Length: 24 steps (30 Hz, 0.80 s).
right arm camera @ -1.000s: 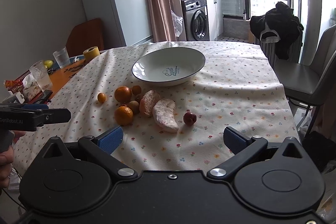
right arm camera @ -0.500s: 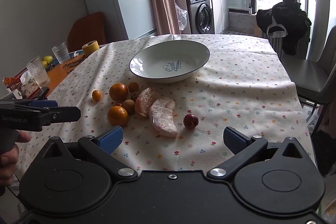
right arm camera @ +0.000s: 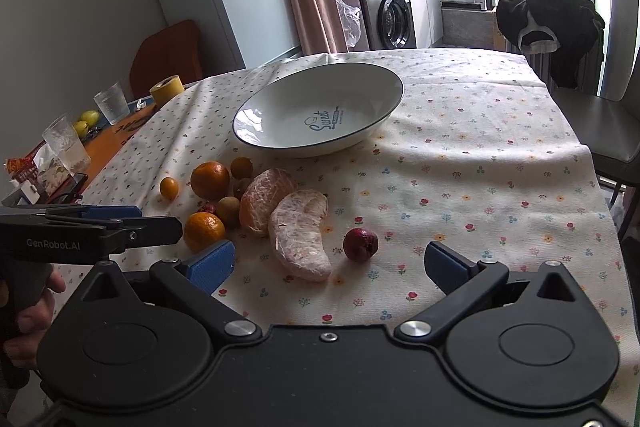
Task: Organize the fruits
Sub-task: 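Move the left tool to the large orange while the right tool approaches the small red apple, then close the left tool on the orange while the right tool closes on the red apple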
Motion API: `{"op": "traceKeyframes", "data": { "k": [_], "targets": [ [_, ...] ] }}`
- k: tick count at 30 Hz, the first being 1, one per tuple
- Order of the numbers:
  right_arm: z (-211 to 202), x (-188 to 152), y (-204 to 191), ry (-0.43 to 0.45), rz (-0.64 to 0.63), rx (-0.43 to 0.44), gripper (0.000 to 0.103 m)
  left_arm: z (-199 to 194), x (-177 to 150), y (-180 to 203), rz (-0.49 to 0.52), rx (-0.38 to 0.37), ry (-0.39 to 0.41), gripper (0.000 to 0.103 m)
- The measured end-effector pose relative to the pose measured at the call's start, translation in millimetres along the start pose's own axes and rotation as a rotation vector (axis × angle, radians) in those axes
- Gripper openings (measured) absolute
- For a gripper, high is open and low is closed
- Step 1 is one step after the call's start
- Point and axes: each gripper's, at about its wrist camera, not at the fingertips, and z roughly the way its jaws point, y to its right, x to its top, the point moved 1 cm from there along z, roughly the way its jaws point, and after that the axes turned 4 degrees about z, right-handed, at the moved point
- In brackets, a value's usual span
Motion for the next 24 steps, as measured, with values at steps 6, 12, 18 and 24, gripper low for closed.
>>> {"op": "traceKeyframes", "data": {
  "k": [6, 12, 18, 24],
  "targets": [
    [14, 2, 10, -0.029, 0.025, 0.021, 0.092, 16, 1, 0, -0.004, -0.012, -0.041, 0.067],
    [27, 3, 15, -0.051, 0.036, 0.033, 0.082, 26, 0, -1, -0.011, -0.011, -0.066, 0.061],
    [36, 4, 17, -0.060, 0.031, 0.033, 0.076, 29, 2, -3, -0.024, -0.036, -0.078, 0.039],
    [43, 5, 21, -0.063, 0.040, 0.027, 0.070, 23, 5, -4, -0.031, -0.032, -0.064, 0.038]
  ]
}}
